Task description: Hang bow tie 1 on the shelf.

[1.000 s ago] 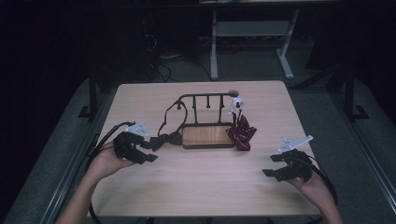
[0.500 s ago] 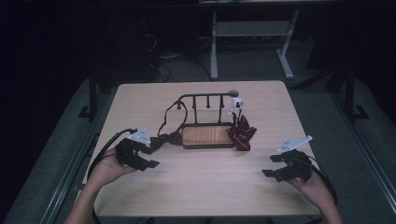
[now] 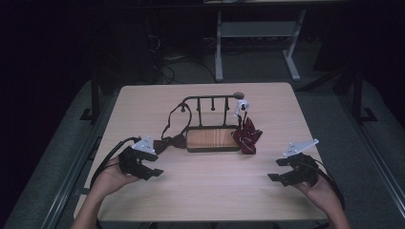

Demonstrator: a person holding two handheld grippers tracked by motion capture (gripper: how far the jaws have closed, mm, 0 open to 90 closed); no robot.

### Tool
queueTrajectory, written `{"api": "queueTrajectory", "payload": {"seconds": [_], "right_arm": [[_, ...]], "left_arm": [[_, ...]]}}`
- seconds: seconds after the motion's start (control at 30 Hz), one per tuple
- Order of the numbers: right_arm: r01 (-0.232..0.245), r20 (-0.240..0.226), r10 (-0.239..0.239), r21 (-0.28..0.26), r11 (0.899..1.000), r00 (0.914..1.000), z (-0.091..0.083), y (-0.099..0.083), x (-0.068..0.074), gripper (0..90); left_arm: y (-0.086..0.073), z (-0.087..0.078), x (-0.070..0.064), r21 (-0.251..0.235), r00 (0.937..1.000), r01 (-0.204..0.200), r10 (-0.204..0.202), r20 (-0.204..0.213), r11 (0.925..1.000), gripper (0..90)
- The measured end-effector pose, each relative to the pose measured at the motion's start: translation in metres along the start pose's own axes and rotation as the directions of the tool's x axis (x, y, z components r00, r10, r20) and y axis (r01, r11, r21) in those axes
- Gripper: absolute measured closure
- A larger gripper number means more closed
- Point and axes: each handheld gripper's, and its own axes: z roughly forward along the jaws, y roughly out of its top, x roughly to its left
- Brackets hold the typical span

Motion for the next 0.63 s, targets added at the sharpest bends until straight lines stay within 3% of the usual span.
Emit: {"api": "queueTrajectory", "payload": {"seconds": [0.33,0.63], "right_arm": [[0.003,-0.003,-0.003,-0.002,1.0,1.0,0.0,-0.001,0.0,31.9],[0.013,-0.006,-0.013,-0.011,1.0,0.9999,0.001,0.0,0.0,31.5]], "left_arm": [[-0.006,0.008,-0.009,0.002,1.0,0.0,0.0,0.002,1.0,39.5],[-0.005,0.016,-0.018,-0.029,0.9997,-0.008,0.008,0.021,0.9995,39.4]]}}
